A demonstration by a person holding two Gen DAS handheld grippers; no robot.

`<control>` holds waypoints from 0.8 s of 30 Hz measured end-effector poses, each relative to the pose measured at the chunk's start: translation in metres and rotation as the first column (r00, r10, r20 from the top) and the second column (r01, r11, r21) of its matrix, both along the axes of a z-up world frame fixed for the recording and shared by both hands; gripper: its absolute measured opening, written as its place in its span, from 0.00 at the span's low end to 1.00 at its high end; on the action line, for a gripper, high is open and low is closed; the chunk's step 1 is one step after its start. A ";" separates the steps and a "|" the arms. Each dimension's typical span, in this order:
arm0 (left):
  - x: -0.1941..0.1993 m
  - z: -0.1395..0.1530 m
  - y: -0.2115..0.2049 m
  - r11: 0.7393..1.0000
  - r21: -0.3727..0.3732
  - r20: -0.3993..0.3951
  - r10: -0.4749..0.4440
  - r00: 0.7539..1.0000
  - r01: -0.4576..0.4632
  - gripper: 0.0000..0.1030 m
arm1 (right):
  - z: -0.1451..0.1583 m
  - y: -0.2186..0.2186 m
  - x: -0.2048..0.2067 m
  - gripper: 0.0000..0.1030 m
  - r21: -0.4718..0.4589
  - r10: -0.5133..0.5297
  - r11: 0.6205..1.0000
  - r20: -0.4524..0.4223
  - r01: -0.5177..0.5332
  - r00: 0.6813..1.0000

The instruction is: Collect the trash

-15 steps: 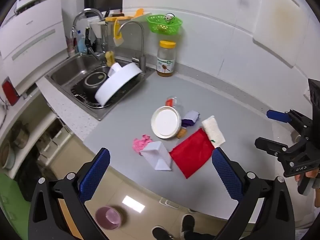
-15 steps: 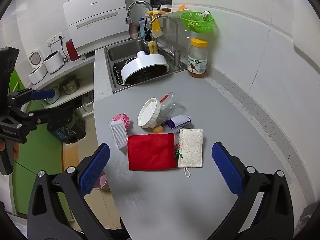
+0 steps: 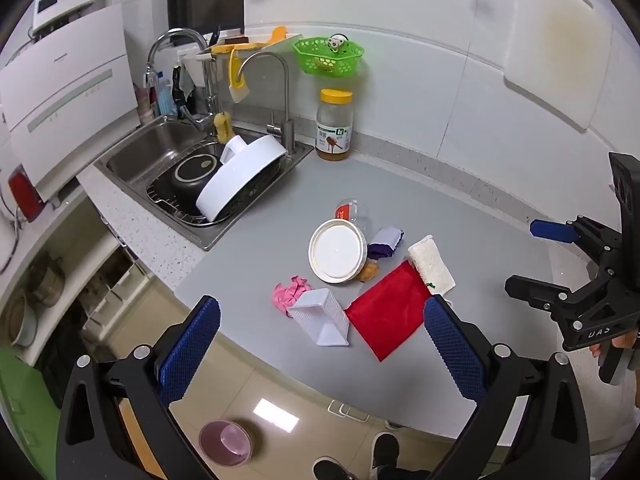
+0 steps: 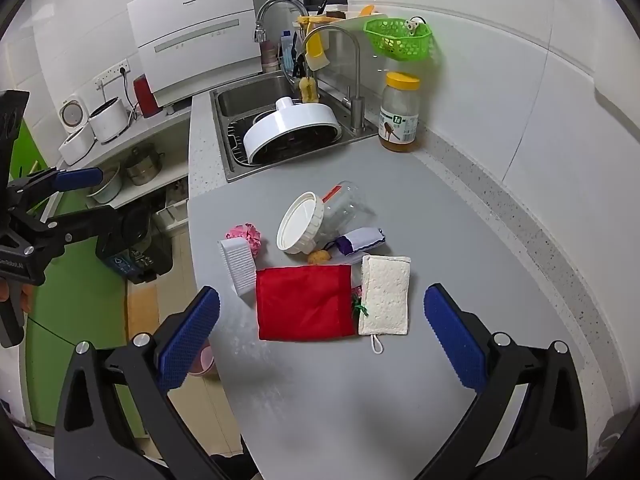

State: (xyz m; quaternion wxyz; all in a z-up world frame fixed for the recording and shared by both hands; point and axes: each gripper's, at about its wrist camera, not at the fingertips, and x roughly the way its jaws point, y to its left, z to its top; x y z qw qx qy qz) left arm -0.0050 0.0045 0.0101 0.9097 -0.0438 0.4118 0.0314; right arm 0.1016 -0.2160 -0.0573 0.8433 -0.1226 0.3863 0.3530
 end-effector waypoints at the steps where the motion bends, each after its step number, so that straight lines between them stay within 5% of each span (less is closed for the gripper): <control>1: 0.000 0.000 0.000 1.000 0.002 -0.001 0.000 1.000 0.000 0.95 | 0.001 -0.001 0.000 0.97 0.004 0.000 1.000 -0.001 0.000 1.000; 24: 0.003 -0.004 -0.003 1.000 0.004 -0.003 -0.004 1.000 0.004 0.95 | -0.002 0.000 0.000 0.97 -0.004 0.019 1.000 0.001 -0.019 1.000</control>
